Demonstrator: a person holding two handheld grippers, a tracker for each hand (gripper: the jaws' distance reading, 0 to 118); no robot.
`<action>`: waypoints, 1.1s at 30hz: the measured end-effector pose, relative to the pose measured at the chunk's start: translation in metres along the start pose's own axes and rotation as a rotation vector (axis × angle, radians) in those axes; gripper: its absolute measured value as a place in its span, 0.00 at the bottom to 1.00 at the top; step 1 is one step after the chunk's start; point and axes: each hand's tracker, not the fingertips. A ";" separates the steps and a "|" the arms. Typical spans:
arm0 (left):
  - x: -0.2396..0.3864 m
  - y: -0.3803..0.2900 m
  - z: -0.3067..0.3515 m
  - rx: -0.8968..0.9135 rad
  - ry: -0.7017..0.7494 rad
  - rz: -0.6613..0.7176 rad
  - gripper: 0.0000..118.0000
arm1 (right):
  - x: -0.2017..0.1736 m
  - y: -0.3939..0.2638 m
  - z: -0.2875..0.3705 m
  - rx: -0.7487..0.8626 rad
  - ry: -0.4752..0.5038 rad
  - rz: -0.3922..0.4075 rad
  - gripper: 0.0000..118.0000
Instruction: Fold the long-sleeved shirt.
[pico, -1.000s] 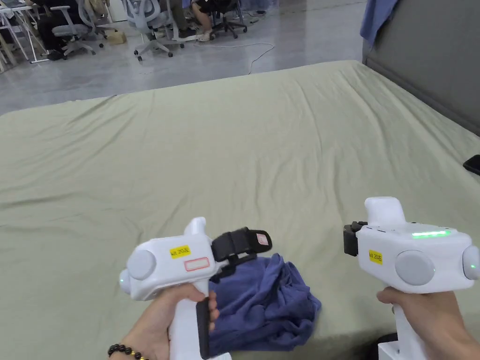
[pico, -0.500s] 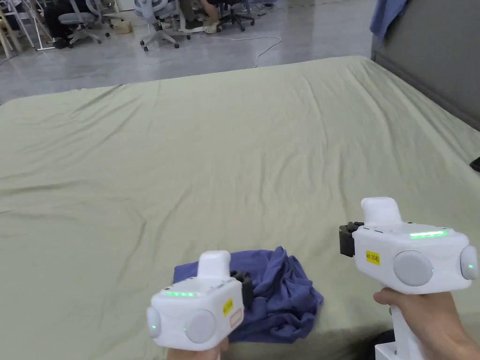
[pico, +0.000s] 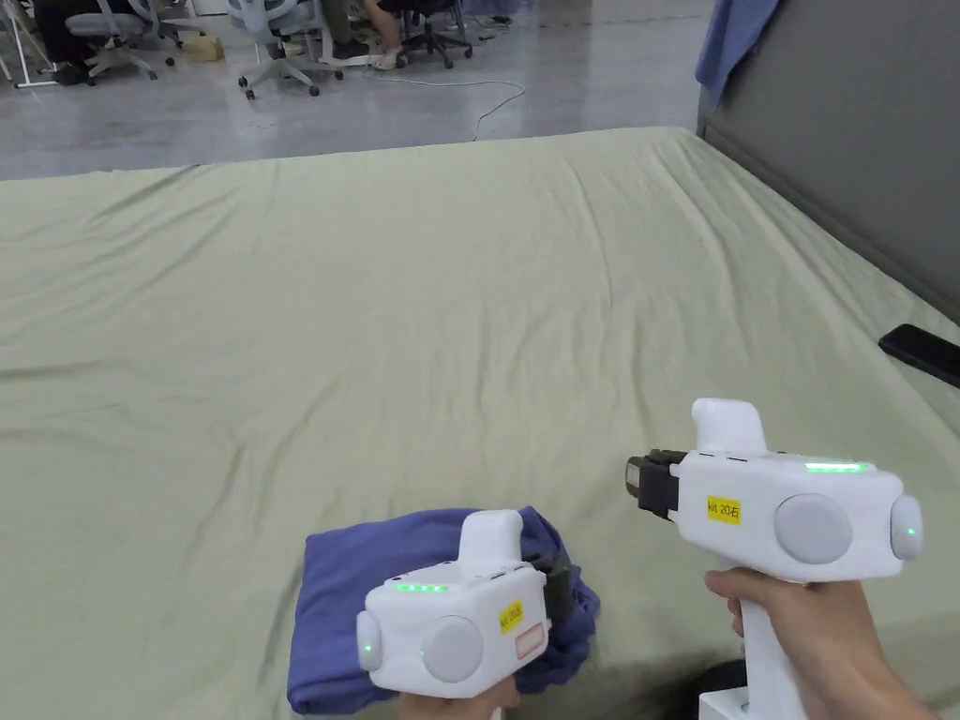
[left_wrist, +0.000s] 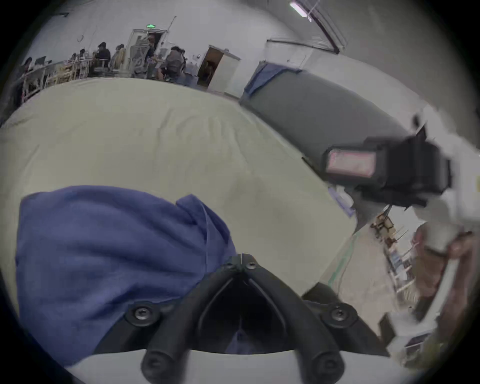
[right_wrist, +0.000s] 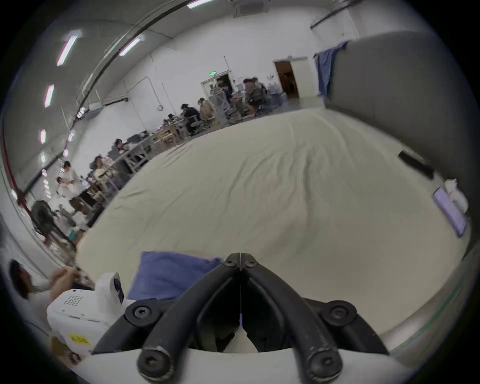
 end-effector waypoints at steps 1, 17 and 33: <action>-0.003 0.002 0.013 0.025 -0.012 0.029 0.00 | -0.003 0.000 -0.003 -0.014 0.046 -0.032 0.00; -0.140 0.022 0.119 0.124 0.140 0.384 0.21 | -0.001 -0.045 -0.116 -0.461 0.198 -0.084 0.00; -0.211 0.005 0.074 0.063 -0.100 0.737 0.99 | 0.003 -0.042 -0.118 -0.495 0.196 -0.131 0.00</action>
